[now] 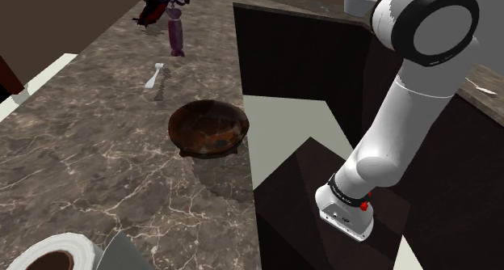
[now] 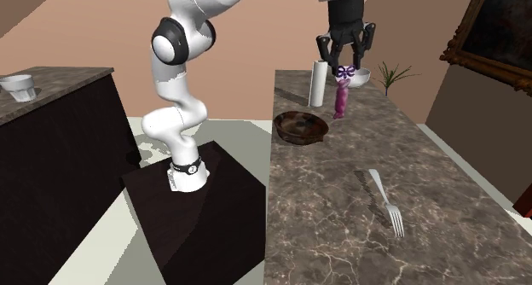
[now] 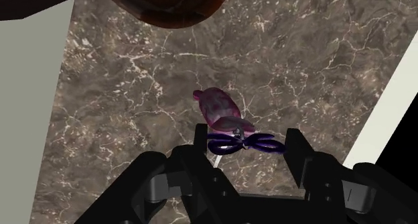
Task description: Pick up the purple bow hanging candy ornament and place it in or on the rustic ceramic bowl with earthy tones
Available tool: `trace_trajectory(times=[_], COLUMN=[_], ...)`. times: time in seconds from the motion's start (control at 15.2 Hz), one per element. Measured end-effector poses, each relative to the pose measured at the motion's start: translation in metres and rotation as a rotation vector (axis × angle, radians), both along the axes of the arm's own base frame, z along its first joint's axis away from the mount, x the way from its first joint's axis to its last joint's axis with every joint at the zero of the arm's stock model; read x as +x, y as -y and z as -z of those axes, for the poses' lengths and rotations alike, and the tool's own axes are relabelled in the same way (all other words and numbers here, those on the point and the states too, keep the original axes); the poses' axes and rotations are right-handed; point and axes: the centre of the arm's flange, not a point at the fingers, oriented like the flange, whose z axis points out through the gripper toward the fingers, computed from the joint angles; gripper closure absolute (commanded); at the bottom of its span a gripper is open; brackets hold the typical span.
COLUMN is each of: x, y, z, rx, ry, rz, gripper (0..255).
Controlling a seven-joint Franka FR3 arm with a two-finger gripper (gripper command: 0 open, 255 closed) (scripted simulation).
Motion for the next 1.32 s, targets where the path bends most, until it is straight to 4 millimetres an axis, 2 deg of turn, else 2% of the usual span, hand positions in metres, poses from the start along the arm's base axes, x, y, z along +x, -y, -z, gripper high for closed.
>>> trace_trajectory(times=[0.26, 0.66, 0.86, 1.06, 1.32], x=[-0.044, -0.119, -0.158, -0.172, -0.173], y=[-0.006, -0.015, -0.026, -0.025, -0.026], z=[-0.016, -0.044, -0.058, -0.051, -0.032], rx=[0.0, 0.001, 0.0, 0.0, 0.0], ry=[0.001, 0.001, 0.001, 0.001, 0.0], rz=[-0.001, -0.001, -0.001, -0.001, 0.0], gripper=[255, 255, 255, 255, 255])
